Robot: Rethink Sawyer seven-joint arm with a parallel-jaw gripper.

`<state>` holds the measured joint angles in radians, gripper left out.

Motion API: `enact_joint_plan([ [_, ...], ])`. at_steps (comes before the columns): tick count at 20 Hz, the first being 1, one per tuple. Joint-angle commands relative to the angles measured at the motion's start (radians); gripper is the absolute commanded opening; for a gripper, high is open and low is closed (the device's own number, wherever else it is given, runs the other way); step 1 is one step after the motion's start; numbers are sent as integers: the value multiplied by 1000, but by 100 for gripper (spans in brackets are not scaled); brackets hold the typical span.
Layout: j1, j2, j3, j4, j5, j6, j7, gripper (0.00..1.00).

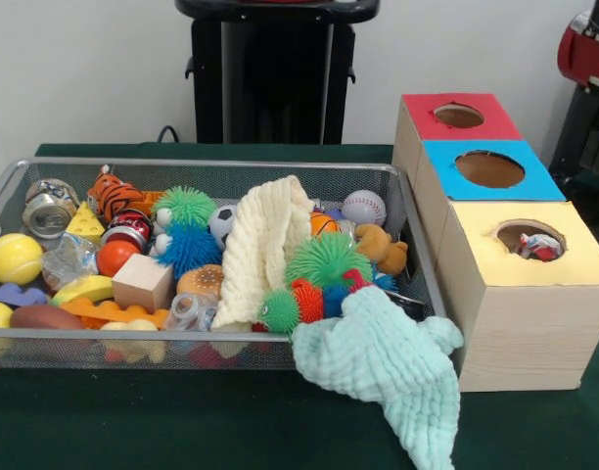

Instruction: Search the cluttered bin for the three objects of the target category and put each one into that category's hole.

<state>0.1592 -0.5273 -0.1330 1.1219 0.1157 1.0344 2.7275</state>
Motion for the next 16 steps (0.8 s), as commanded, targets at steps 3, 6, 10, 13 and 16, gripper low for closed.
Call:
enact_joint_plan([
  [3,-58,55,36,84,-41,14,-13,0],
  [6,-61,73,37,94,-64,-42,-32,0],
  [10,-80,89,49,107,-90,-101,-77,0],
  [13,-105,82,68,127,-105,-124,-125,0],
  [16,-131,67,79,147,-132,-136,-180,0],
])
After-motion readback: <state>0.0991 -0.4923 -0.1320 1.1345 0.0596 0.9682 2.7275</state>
